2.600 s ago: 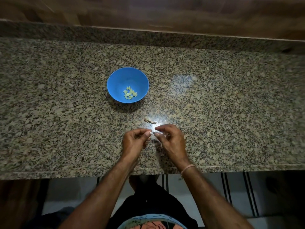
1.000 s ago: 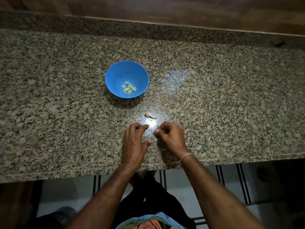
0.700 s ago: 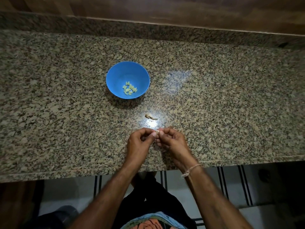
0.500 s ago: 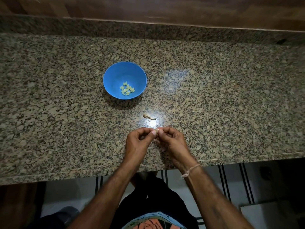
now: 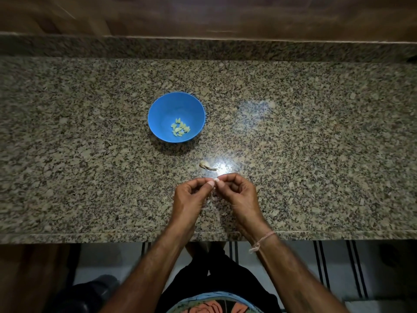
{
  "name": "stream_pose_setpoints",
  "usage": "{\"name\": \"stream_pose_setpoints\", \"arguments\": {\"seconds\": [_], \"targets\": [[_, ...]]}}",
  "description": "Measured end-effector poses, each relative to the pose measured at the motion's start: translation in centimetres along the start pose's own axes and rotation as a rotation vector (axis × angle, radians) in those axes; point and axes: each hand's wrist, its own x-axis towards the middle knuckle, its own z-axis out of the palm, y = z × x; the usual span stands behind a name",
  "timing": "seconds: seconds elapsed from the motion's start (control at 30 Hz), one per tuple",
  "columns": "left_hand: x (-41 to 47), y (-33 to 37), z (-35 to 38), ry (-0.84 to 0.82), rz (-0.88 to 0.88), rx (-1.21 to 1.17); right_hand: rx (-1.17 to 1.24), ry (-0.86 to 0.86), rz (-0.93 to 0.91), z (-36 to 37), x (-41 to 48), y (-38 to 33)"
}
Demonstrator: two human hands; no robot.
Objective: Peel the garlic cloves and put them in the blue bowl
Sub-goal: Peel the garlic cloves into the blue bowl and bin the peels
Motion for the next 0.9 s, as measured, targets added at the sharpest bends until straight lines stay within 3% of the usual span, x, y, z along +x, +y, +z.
{"name": "stream_pose_setpoints", "arguments": {"seconds": [0.5,0.67,0.9], "targets": [[0.4,-1.2,1.1,0.047,-0.225,-0.159,-0.144,-0.161,-0.127,-1.8,1.0,-0.4],[0.3,-1.8,2.2,0.042,-0.222,-0.151,-0.176,-0.187,-0.127,-2.5,1.1,-0.1],[0.5,-2.2,3.1,0.008,-0.196,-0.114,0.364,-0.067,0.279,-2.3,1.0,0.7]]}}
